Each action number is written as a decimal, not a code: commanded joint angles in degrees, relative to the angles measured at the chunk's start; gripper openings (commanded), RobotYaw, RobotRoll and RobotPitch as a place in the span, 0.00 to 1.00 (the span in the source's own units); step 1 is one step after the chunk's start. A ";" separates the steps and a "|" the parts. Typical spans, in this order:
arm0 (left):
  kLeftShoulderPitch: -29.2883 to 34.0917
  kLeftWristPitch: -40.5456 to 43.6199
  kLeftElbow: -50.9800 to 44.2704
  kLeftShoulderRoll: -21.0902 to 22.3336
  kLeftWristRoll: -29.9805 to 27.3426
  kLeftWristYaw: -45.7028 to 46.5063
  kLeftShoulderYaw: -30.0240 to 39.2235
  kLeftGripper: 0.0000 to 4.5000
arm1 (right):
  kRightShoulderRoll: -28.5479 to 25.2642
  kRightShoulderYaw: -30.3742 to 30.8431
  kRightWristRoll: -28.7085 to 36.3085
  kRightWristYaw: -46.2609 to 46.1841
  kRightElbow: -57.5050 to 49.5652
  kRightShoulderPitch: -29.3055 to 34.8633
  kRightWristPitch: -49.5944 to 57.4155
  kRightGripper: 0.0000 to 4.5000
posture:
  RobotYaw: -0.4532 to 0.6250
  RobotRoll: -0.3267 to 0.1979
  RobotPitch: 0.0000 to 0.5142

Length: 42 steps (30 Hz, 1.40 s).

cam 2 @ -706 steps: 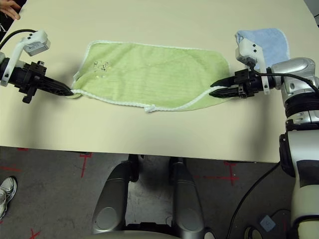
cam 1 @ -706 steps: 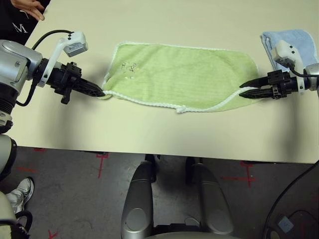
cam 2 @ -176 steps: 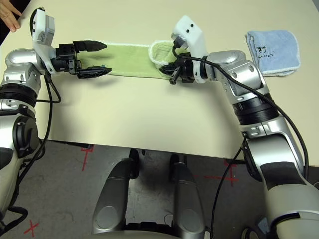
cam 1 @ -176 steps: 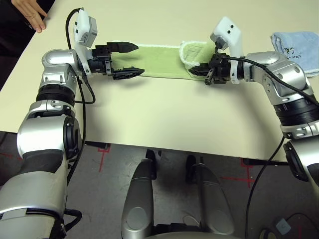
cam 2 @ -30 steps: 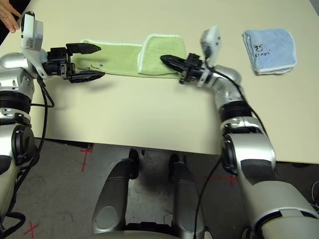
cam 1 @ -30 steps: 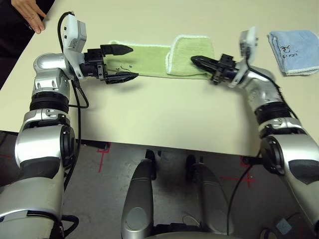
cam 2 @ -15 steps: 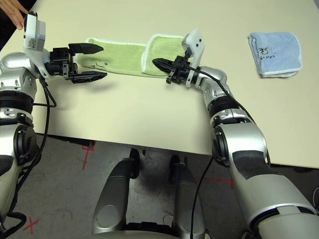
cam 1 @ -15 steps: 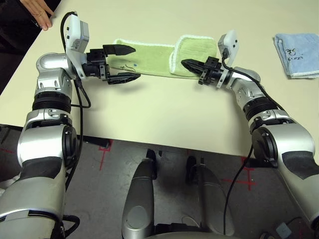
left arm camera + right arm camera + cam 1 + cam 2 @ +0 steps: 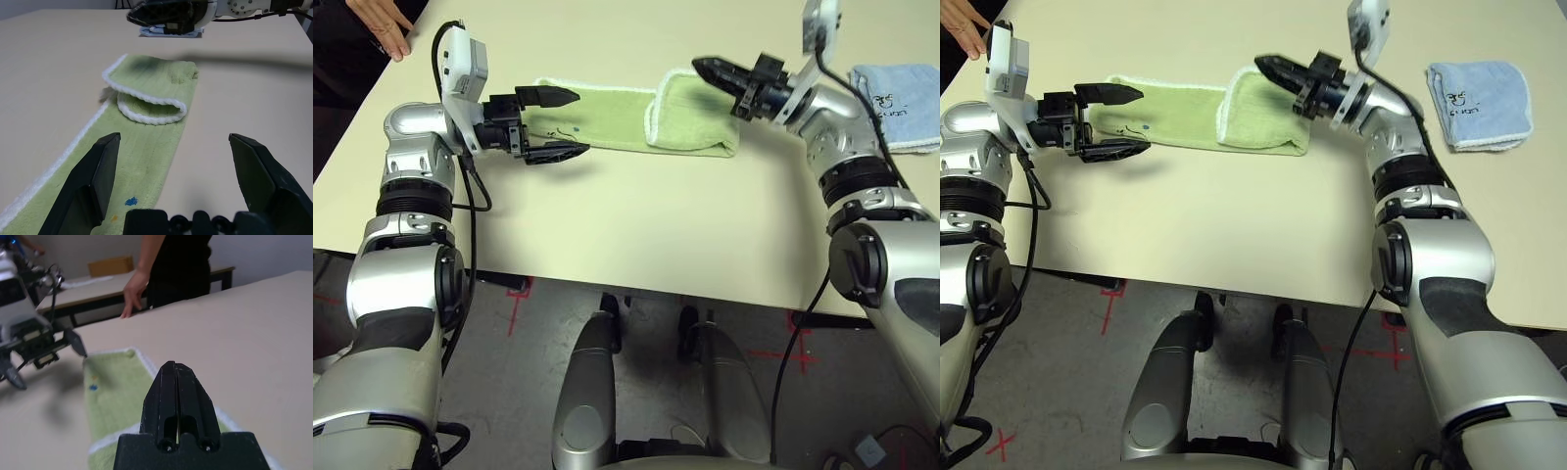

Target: Fold the towel and set it aside.

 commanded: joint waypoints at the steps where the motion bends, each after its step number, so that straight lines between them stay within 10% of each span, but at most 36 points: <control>1: -0.04 -0.30 0.07 0.31 -0.02 -0.38 -0.27 1.00 | 1.53 -0.29 -0.91 -5.82 2.30 -0.67 -0.18 0.01 | 0.56 0.62 0.71; 21: 1.42 0.14 -1.02 0.56 -0.37 0.65 -0.10 1.00 | 4.34 7.48 -14.74 -28.83 7.94 5.66 -0.03 0.01 | 0.57 0.62 0.73; 33: 0.42 -0.80 -0.01 -0.23 -0.24 1.21 -0.06 1.00 | 0.44 -1.77 -2.43 -5.99 1.28 2.62 -6.48 0.01 | 0.54 0.62 0.70; 42: 0.34 -1.47 0.92 0.08 -0.17 1.33 0.24 1.00 | -14.91 3.98 -2.34 22.77 -11.03 14.14 -5.46 0.01 | 0.49 0.62 0.70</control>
